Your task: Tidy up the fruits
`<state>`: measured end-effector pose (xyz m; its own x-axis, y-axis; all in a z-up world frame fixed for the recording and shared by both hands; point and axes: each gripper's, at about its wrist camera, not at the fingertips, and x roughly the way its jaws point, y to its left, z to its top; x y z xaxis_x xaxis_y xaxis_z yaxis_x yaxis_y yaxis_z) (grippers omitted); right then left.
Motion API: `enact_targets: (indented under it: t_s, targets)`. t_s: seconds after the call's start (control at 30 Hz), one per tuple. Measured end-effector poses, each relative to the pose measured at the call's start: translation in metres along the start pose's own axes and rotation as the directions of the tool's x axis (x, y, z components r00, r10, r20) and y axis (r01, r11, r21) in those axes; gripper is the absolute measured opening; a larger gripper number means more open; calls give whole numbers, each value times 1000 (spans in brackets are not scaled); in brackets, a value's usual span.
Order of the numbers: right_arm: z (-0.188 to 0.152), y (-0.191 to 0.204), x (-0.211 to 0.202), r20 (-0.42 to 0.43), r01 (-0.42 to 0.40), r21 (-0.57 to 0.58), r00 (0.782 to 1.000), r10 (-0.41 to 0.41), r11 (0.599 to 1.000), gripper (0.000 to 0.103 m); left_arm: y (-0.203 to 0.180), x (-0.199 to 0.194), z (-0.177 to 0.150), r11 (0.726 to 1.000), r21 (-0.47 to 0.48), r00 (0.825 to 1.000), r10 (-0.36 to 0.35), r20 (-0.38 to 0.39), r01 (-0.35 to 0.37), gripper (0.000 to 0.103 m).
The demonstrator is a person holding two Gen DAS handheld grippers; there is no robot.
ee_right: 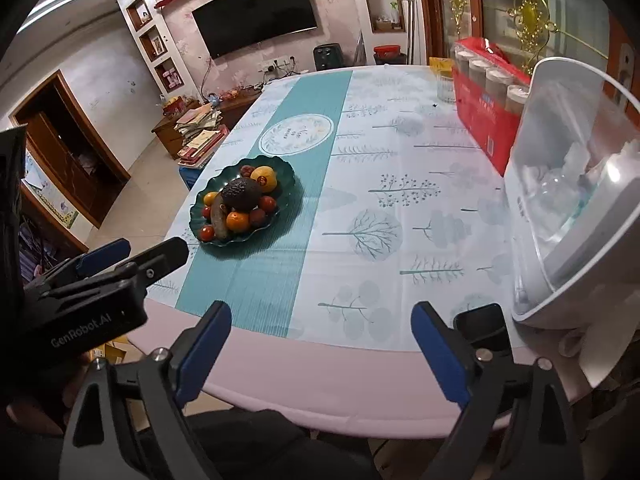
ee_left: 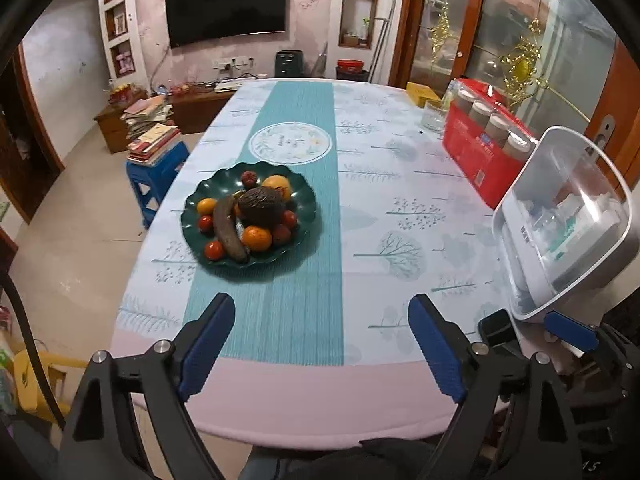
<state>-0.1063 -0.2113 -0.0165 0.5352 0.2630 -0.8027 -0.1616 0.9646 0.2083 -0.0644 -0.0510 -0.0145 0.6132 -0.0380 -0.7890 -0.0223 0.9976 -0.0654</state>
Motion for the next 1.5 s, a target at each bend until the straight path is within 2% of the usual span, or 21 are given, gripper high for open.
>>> enact_targets:
  t_s: [0.13, 0.2, 0.27, 0.4, 0.67, 0.9, 1.5]
  targets:
    - [-9, 0, 1, 4, 15, 24, 1000, -15, 1000, 95, 1, -6, -6, 1000, 1, 999, 29, 33, -29, 88]
    - [-12, 1, 2, 5, 20, 24, 1000, -20, 1000, 97, -1, -6, -10, 999, 4, 999, 34, 37, -35, 93]
    - [-15, 2, 1, 15, 26, 17, 1000, -27, 1000, 103, -1, -6, -11, 999, 3, 998, 43, 41, -43, 97]
    - [-14, 3, -4, 46, 62, 22, 997, -63, 998, 103, 1, -6, -8, 997, 1, 996, 75, 50, -75, 102]
    - [-14, 6, -7, 71, 67, 47, 995, -71, 997, 103, 10, 2, -10, 995, 3, 995, 103, 9, -103, 102]
    - [-12, 12, -2, 67, 56, 54, 996, -60, 997, 103, 18, 0, -11, 992, 3, 992, 127, 13, -127, 102]
    - [-22, 21, -1, 41, 58, 46, 997, -60, 997, 103, 23, -5, -20, 993, 6, 993, 118, 9, -118, 102]
